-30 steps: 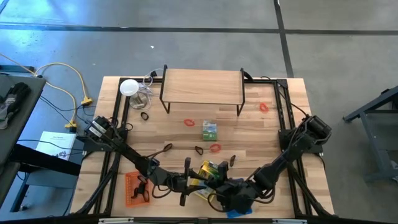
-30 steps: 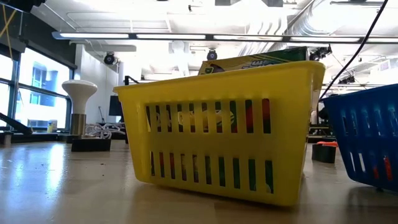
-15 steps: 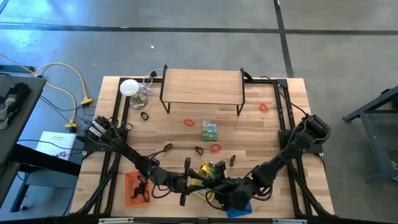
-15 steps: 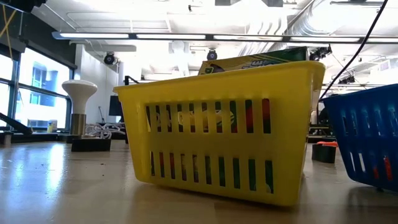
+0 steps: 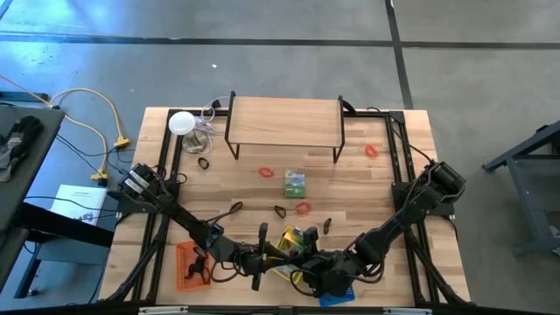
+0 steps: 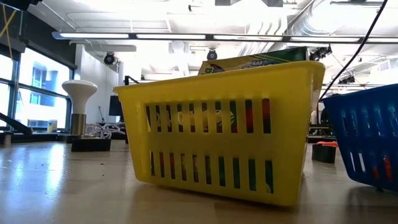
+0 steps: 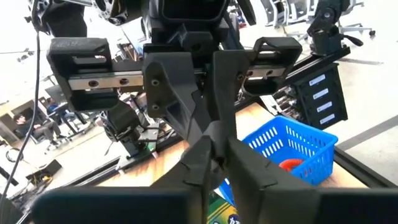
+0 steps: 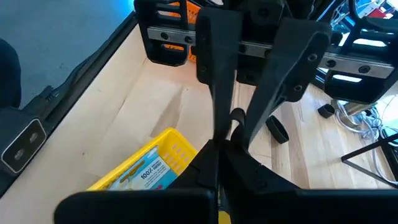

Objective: Pick & Place Office Desk Supplies
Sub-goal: Put the black rubber band into the orange bin

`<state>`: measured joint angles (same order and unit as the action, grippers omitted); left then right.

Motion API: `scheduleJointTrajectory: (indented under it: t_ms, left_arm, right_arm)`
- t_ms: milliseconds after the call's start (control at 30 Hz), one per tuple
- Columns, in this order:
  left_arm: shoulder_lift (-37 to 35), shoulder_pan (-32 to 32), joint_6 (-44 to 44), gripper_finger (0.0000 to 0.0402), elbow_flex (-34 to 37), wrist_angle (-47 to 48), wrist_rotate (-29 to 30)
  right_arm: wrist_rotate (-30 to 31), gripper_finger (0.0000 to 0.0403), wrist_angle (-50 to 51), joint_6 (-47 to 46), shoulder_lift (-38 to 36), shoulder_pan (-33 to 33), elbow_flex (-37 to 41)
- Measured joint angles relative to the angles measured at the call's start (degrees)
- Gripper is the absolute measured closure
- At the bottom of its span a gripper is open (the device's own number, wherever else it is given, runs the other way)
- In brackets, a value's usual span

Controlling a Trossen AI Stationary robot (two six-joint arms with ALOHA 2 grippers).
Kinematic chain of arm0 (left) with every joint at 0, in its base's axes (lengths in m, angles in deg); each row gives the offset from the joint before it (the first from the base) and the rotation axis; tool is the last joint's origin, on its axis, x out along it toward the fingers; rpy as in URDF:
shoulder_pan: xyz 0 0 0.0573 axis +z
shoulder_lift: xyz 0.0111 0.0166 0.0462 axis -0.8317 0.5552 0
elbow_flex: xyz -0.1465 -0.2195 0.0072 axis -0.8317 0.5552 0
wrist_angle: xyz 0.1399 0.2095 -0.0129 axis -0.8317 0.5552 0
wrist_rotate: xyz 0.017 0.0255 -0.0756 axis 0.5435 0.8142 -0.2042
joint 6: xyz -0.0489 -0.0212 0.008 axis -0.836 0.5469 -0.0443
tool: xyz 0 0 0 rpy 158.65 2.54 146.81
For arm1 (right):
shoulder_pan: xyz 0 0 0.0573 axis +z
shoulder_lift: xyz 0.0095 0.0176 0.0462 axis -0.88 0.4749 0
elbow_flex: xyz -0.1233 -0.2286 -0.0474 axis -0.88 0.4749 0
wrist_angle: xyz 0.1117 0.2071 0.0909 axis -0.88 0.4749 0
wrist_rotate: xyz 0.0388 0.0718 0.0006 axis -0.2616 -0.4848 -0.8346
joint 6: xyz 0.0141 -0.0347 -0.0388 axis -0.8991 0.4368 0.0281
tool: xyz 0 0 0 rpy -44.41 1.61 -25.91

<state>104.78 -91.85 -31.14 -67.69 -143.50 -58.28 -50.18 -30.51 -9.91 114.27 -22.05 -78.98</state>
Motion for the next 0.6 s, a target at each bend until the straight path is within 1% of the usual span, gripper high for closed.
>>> scheduleJointTrajectory:
  t_ms: [133,233,333,467,600]
  left_arm:
    - [0.00,-0.47,-0.68,0.0395,0.00,0.31,0.02]
    - [0.02,-0.95,-0.41,0.0398,0.00,0.52,0.21]
    - [0.02,-1.05,-0.81,0.0399,0.00,0.46,0.49]
    - [0.02,-1.09,-4.55,0.0399,0.00,0.86,3.75]
    - [0.01,-0.90,-5.27,0.0400,0.00,2.43,4.19]
  right_arm:
    - [-3.21,0.0400,0.59,-1.91,0.00,-0.26,0.00]
    - [-4.35,0.0398,1.51,-4.99,0.00,-0.75,-0.02]
    - [-5.04,0.0381,2.77,-6.92,0.02,-1.08,0.04]
    - [-8.93,0.0328,0.77,-10.25,0.02,-1.06,0.04]
    - [-7.91,0.0259,0.50,-9.85,0.02,-0.60,0.04]
